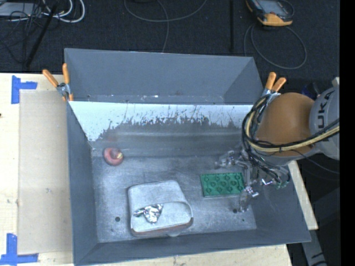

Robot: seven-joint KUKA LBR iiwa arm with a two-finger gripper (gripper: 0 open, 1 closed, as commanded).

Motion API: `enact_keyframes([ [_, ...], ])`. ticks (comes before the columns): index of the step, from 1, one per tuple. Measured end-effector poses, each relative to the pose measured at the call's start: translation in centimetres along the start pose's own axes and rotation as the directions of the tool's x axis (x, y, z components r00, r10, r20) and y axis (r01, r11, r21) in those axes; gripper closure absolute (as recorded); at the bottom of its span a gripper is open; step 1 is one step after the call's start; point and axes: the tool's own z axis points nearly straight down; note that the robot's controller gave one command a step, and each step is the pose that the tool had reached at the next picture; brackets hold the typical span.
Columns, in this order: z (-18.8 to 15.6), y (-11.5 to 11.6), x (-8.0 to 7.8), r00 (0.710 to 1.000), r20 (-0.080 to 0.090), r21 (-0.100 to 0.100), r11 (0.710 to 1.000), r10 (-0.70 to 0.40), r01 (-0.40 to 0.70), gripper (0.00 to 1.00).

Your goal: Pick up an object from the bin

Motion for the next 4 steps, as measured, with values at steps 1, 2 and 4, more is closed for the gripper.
enact_keyframes([
  [1, -0.1, 0.1, -0.1, 1.000, 0.001, -0.001, 1.000, -0.001, 0.001, 1.00],
  [2, -14.8, -2.0, -1.2, 0.942, 0.006, 0.005, 0.942, -0.335, 0.335, 1.00],
  [4, -2.5, -0.8, 0.1, 0.999, -0.005, -0.005, 0.999, -0.032, 0.032, 0.00],
])
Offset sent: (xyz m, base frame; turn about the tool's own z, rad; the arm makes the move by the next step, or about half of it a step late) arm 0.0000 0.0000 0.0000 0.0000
